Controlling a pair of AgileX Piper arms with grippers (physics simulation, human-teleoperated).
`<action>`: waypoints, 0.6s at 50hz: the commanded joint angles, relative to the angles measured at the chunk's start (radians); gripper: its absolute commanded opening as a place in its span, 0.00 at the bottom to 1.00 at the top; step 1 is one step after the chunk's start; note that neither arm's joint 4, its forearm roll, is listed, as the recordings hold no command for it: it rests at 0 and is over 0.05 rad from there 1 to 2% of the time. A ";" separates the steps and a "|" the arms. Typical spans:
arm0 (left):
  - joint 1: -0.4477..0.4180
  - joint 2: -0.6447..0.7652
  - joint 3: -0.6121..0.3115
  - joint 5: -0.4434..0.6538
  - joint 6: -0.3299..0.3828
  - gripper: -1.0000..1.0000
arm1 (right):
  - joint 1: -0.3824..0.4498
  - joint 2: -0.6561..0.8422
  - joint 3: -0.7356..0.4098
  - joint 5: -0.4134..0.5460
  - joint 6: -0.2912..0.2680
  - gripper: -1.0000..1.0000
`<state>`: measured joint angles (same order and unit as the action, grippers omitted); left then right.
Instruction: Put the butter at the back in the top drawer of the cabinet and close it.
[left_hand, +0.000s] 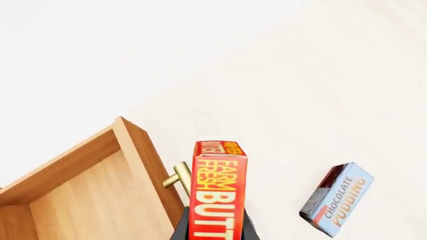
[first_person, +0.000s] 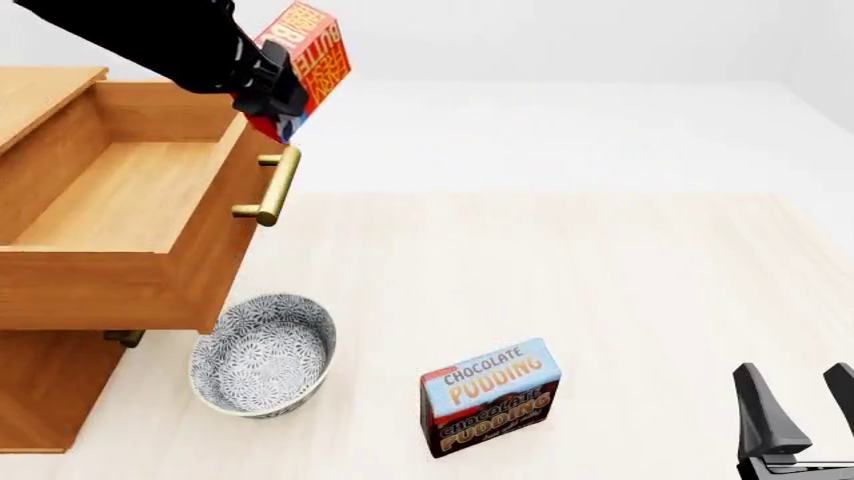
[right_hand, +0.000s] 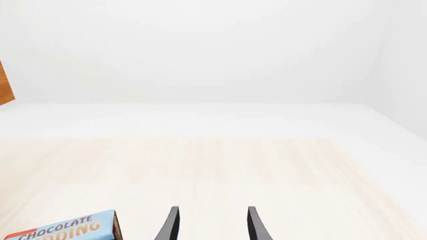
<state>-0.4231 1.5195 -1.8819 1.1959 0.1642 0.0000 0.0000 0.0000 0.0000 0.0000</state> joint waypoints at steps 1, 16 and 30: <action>0.051 -0.052 0.009 0.002 0.021 0.00 | 0.000 0.000 0.000 0.000 0.000 1.00; 0.120 -0.113 0.047 0.019 0.040 0.00 | 0.000 0.000 0.000 0.000 0.000 1.00; 0.187 -0.161 0.097 0.018 0.045 0.00 | 0.000 0.000 0.000 0.000 0.000 1.00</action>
<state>-0.2832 1.4024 -1.7991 1.2141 0.1891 0.0000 0.0000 0.0000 0.0000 0.0000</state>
